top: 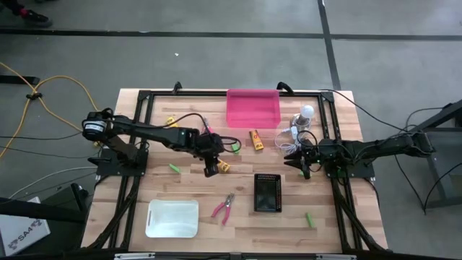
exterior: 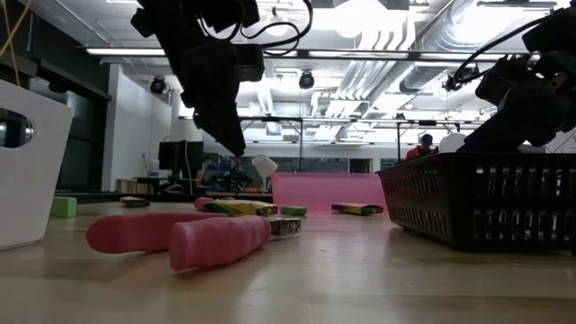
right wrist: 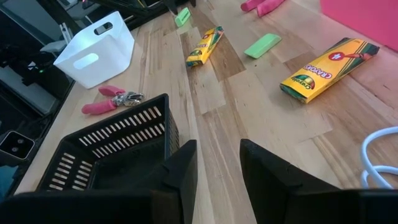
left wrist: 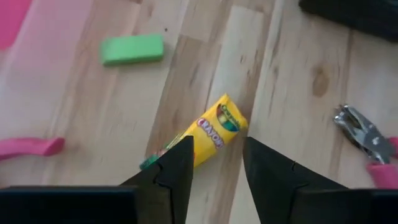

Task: Pick & Place School Supplies
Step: Put the yellow crayon box into the pink bin

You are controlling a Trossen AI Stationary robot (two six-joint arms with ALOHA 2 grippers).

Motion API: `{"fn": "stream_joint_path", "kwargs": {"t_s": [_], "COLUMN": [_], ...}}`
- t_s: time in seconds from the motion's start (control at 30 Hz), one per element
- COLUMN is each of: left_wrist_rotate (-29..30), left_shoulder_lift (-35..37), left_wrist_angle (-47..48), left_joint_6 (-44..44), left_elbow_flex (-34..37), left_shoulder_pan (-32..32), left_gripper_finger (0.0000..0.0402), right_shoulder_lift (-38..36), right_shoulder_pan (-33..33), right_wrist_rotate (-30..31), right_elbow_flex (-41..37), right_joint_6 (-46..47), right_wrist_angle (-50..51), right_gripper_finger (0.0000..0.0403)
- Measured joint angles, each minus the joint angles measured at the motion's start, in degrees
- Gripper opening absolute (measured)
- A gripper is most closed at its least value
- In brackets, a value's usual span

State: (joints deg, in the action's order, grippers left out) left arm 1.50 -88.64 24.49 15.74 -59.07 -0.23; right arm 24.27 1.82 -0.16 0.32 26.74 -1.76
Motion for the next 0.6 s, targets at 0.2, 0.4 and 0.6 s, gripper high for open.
{"fn": "stream_joint_path", "kwargs": {"t_s": [0.2,0.4,0.6], "left_wrist_rotate": [-0.1,-0.2,-0.2], "left_shoulder_lift": [-0.2,-0.2,-1.0], "left_wrist_angle": [-0.2,-0.1,-0.4], "left_joint_6": [-2.4,-7.2,-11.2], "left_elbow_flex": [0.0,0.0,0.0], "left_shoulder_pan": [0.2,0.2,0.2], "left_gripper_finger": [0.019,0.0242,0.028], "right_shoulder_lift": [0.0,0.0,0.0], "right_shoulder_pan": [0.0,0.0,0.0], "right_wrist_rotate": [0.0,0.0,0.0], "right_elbow_flex": [0.0,0.0,0.0], "right_joint_6": [0.0,0.0,0.0], "right_wrist_angle": [0.0,0.0,0.0], "right_gripper_finger": [0.011,0.011,0.011]}}
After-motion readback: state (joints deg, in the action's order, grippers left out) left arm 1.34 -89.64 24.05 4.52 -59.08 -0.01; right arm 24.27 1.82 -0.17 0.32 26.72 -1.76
